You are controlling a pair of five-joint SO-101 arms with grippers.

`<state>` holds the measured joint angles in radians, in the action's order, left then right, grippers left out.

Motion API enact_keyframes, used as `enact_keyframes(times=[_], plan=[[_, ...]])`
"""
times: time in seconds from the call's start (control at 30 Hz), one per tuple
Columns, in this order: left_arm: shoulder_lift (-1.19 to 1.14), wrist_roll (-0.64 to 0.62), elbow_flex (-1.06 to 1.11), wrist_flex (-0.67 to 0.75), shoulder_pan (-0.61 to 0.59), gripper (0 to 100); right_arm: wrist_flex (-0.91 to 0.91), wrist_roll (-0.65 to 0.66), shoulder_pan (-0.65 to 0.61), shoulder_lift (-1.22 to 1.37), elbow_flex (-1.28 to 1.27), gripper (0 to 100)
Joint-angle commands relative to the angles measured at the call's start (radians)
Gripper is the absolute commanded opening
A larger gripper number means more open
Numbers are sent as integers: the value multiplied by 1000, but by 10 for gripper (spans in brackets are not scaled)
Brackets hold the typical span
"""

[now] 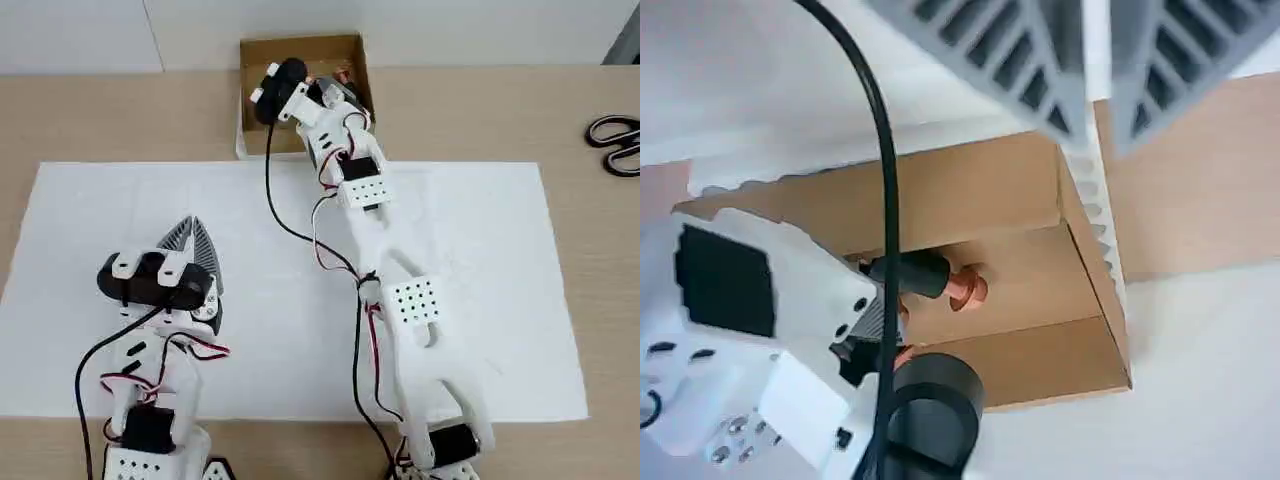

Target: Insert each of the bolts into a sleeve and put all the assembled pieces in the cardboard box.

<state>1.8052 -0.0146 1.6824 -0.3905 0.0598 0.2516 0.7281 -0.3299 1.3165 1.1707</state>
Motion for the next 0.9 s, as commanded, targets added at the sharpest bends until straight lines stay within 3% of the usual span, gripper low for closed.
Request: enact_keyframes(times=[0.0, 0.1, 0.3, 0.57, 0.8, 0.87], plan=[[12, -3, -2, 28, -5, 6, -8, 9, -21, 5, 104, 9], [11, -3, -2, 25, -5, 6, -7, 9, -36, 35, 133, 29], [11, -3, -2, 23, -5, 6, 1, 9, -65, 68, 169, 201], [11, -3, -2, 23, -5, 6, -7, 9, -81, 61, 193, 191], [11, -3, -2, 23, -5, 6, 41, 9, -84, 59, 520, 191], [11, -3, -2, 23, 0, 6, 77, 5, -77, 45, 509, 191]])
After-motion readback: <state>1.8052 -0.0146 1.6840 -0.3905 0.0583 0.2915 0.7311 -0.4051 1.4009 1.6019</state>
